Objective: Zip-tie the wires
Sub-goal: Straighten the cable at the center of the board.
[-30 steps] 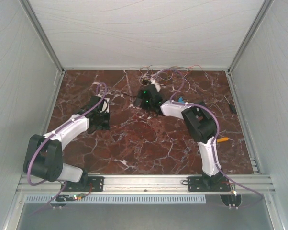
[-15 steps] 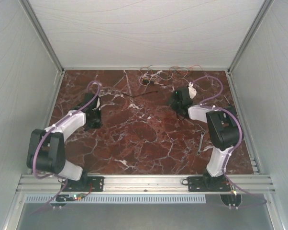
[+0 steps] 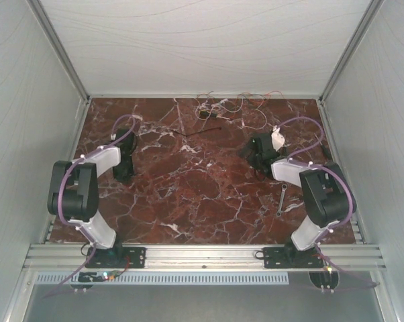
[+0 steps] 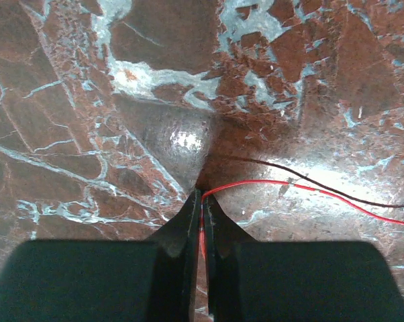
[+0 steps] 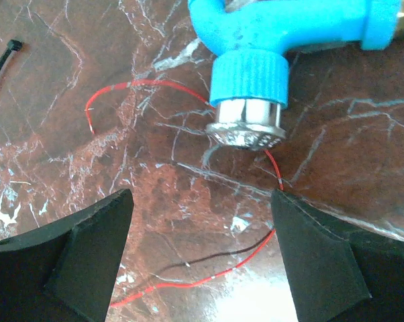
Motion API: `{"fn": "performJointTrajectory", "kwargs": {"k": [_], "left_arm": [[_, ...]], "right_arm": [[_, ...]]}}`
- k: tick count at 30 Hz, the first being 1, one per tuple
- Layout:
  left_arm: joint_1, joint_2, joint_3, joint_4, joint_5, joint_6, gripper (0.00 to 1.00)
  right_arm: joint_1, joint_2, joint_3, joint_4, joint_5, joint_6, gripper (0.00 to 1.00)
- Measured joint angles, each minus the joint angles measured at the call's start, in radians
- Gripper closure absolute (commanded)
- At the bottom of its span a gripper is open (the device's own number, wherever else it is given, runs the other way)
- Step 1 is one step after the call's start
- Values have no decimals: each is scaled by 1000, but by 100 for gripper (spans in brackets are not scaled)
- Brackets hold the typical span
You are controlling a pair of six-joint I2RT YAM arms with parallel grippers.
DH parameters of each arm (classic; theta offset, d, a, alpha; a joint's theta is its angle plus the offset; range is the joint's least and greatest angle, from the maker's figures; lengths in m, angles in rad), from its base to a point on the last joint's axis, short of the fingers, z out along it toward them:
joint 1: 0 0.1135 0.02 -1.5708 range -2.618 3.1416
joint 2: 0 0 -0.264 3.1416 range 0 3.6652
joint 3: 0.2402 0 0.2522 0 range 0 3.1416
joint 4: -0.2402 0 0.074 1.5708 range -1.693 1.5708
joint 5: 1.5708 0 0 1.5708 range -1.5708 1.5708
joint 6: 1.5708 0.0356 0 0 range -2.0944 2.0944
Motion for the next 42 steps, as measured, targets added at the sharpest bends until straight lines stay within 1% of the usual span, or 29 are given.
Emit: {"fn": "performJointTrajectory", "kwargs": {"k": [4, 5, 7, 8, 9, 12, 15, 17, 19, 20, 21, 22, 23, 30, 33, 37, 42], "left_arm": [[6, 5, 5, -5, 3, -1, 100], [4, 5, 5, -6, 6, -1, 98], [-4, 5, 5, -7, 10, -1, 86], [-8, 5, 5, -7, 10, -1, 76], [-13, 5, 6, -8, 9, -1, 71], [-18, 2, 10, -16, 9, -2, 54], [-17, -5, 11, -21, 11, -6, 40], [-19, -11, 11, -23, 15, -10, 32], [-20, -16, 10, -23, 19, -13, 25], [-21, -20, 10, -23, 20, -12, 20], [-22, -25, 8, -23, 21, -13, 11], [-22, -32, 6, -23, 21, -15, 4], [-23, -42, 5, -24, 21, -16, 1], [-24, -132, -12, -21, 42, -18, 0], [-24, -172, -29, -18, 92, -17, 0], [-21, -249, -61, -4, 197, -8, 0], [-9, -340, -66, 9, 226, -9, 0]], "right_arm": [[2, -39, -45, 9, -5, -3, 19], [7, -40, -46, 9, -9, -5, 19], [23, -40, -43, 4, -12, -16, 19], [38, -40, -39, -3, -13, -23, 19], [60, -40, -32, -17, -13, -29, 18], [136, -39, -6, -75, -15, -47, 18], [190, -39, 14, -122, -13, -59, 18], [199, -39, 26, -148, -11, -65, 18], [198, -39, 38, -171, -4, -67, 18], [198, -39, 43, -178, -1, -68, 18], [197, -39, 47, -183, 2, -70, 18], [196, -39, 53, -193, 5, -74, 17], [195, -39, 59, -200, 5, -77, 17], [195, -39, 106, -238, 11, -101, 17], [195, -40, 133, -250, 13, -121, 17], [195, -45, 175, -256, 13, -166, 17], [195, -53, 230, -248, 9, -243, 16]]}}
